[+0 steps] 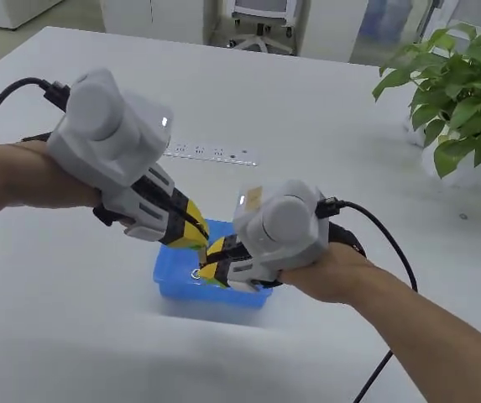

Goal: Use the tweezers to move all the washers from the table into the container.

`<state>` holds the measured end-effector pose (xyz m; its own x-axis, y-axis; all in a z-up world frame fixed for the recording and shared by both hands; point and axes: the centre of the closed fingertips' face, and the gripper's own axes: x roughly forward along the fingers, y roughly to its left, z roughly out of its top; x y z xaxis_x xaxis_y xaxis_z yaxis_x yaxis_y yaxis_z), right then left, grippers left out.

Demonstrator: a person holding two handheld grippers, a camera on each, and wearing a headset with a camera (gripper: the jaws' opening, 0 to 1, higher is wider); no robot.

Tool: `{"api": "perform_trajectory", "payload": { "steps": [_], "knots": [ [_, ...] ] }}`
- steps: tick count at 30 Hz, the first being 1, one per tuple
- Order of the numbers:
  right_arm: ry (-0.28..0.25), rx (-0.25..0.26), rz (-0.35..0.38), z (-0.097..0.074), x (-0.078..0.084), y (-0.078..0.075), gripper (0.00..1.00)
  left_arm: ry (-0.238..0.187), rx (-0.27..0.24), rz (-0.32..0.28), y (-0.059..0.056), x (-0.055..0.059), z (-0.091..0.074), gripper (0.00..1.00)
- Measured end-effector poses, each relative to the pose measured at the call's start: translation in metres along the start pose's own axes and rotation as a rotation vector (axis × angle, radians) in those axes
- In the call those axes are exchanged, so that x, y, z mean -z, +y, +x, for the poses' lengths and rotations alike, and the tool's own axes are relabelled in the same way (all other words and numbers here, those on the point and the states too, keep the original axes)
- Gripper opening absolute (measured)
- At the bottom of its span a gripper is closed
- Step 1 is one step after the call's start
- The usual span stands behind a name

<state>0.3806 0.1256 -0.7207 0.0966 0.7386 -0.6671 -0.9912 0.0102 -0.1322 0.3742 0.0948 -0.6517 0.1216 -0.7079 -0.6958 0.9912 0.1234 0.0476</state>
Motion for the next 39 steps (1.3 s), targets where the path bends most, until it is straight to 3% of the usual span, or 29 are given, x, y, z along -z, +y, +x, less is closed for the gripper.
{"api": "perform_trajectory", "payload": {
  "steps": [15, 39],
  "knots": [
    [0.016, 0.016, 0.016, 0.007, 0.02, -0.021, 0.09, 0.003, 0.021, 0.003, 0.02, 0.006, 0.019, 0.06],
    [0.031, -0.015, 0.044, 0.034, 0.052, -0.035, 0.09, 0.022, 0.042, -0.027, 0.04, 0.034, 0.05, 0.07]
  ]
}}
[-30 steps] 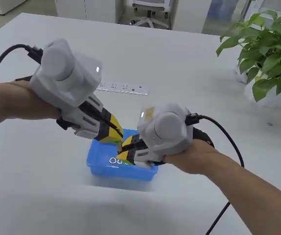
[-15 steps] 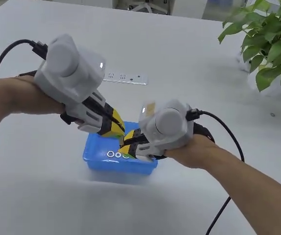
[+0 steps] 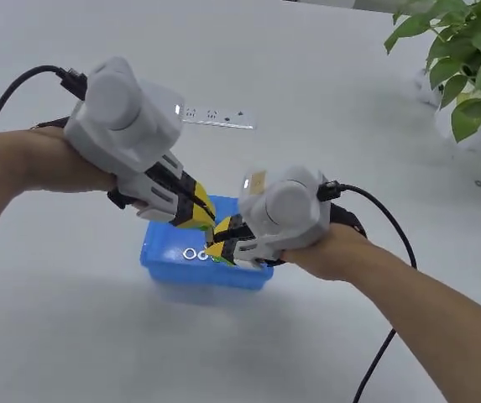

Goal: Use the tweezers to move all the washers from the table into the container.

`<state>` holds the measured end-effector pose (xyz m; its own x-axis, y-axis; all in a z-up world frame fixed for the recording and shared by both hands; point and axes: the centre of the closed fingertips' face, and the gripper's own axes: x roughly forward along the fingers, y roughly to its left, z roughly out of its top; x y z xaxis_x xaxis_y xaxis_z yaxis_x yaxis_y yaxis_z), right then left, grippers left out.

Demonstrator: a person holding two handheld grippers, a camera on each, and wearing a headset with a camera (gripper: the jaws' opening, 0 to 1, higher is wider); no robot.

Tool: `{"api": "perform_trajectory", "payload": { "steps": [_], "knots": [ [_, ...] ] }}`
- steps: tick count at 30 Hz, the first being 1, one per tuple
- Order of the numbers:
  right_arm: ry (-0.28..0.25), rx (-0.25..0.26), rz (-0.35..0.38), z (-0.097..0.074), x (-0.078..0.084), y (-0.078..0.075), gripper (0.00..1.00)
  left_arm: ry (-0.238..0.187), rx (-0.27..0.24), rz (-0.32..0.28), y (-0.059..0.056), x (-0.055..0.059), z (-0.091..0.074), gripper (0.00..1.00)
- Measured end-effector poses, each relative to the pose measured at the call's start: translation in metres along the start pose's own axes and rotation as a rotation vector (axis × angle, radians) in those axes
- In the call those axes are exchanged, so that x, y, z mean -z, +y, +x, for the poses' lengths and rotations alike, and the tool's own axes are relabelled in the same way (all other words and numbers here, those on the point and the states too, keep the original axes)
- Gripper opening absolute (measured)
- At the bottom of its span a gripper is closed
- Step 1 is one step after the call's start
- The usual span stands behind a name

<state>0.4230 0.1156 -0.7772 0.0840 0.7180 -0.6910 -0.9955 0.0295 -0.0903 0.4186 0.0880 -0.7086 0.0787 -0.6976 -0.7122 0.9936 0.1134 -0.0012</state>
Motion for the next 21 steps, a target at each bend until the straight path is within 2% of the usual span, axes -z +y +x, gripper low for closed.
{"api": "perform_trajectory", "payload": {
  "steps": [10, 21],
  "knots": [
    [-0.005, -0.012, 0.008, 0.009, 0.0057, -0.0047, 0.1, 0.005, 0.0, -0.013, 0.0062, 0.008, 0.0063, 0.07],
    [-0.004, -0.014, 0.008, 0.0093, 0.0046, -0.0051, 0.1, -0.004, -0.001, -0.021, 0.0069, 0.0067, 0.0057, 0.07]
  ]
}}
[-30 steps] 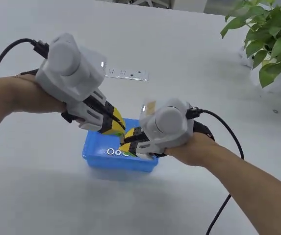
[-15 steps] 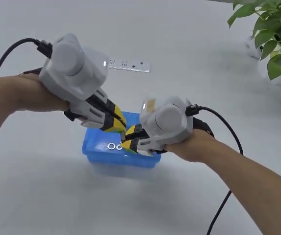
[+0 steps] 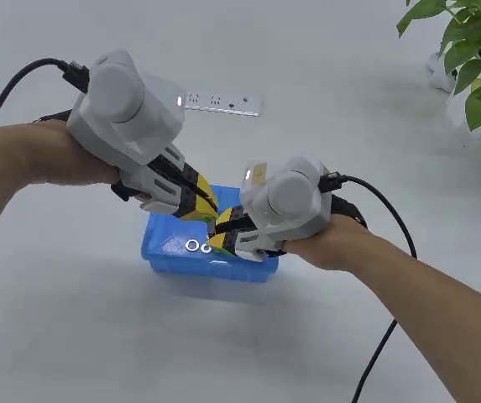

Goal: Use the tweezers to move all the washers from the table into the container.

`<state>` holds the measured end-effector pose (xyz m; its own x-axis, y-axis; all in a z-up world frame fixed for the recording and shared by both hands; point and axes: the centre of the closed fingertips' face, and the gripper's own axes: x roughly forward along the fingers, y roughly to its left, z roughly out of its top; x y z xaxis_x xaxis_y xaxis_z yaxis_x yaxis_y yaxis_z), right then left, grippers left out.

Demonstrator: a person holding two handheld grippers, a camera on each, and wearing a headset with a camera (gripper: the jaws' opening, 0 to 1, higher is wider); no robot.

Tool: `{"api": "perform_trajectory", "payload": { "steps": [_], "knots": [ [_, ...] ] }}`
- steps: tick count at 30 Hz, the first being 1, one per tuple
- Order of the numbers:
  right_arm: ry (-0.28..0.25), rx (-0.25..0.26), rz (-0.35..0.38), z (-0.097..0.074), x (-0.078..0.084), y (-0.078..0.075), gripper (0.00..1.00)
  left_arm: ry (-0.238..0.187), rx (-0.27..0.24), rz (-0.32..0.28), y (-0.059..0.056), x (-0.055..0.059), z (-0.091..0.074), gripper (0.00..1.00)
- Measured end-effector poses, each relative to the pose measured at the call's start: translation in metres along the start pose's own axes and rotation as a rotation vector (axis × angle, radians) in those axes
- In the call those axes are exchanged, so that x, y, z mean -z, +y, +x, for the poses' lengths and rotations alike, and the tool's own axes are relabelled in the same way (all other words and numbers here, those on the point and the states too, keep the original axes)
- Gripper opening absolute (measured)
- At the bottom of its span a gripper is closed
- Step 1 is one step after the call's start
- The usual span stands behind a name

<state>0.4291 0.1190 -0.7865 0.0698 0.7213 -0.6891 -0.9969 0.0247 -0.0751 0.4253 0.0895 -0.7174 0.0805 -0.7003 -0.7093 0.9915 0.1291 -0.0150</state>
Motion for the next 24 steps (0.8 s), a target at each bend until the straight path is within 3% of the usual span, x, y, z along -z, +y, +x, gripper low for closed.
{"api": "perform_trajectory", "payload": {
  "steps": [24],
  "knots": [
    [-0.007, 0.004, -0.023, -0.0079, -0.0047, 0.0037, 0.12, 0.01, -0.008, 0.022, -0.0051, -0.0053, -0.0046, 0.07]
  ]
}}
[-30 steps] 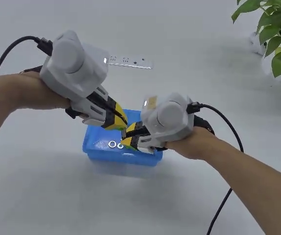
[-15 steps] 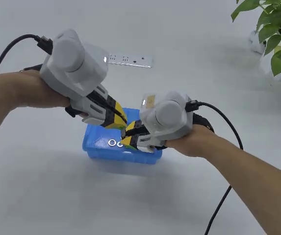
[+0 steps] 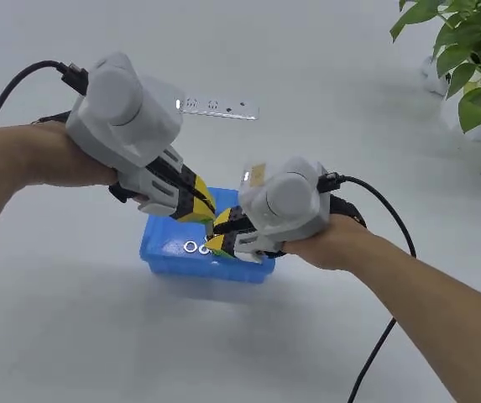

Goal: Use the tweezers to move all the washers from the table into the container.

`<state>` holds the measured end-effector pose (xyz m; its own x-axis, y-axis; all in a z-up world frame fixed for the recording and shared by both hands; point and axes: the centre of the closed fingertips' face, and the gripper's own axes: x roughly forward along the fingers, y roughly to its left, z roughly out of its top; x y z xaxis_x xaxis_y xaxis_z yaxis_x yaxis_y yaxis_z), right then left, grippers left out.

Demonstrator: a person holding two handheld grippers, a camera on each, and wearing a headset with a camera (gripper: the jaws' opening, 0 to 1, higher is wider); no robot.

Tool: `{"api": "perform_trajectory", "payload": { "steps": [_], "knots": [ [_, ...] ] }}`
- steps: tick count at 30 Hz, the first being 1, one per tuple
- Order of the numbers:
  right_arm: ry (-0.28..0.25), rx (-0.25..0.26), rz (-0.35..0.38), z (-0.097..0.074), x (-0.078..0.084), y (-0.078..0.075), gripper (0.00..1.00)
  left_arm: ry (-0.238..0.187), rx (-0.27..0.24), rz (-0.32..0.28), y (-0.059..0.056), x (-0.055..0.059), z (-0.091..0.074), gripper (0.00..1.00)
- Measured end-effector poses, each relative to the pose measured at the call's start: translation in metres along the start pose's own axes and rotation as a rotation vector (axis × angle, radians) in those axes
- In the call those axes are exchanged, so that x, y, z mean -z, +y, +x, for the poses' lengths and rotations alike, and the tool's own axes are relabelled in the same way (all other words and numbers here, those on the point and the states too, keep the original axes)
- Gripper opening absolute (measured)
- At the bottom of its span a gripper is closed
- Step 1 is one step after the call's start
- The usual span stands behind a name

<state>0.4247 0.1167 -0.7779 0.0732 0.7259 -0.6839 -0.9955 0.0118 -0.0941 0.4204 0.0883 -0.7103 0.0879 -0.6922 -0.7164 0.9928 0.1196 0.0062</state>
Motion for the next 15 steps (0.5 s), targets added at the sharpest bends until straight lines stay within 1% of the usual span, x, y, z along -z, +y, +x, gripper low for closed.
{"api": "perform_trajectory", "payload": {
  "steps": [8, 15],
  "knots": [
    [-0.014, 0.011, -0.012, -0.009, -0.009, 0.003, 0.12, -0.002, -0.014, 0.014, -0.004, -0.007, -0.01, 0.06],
    [-0.028, 0.022, -0.024, -0.017, -0.019, 0.007, 0.12, -0.003, -0.028, 0.026, -0.01, -0.015, -0.022, 0.06]
  ]
}}
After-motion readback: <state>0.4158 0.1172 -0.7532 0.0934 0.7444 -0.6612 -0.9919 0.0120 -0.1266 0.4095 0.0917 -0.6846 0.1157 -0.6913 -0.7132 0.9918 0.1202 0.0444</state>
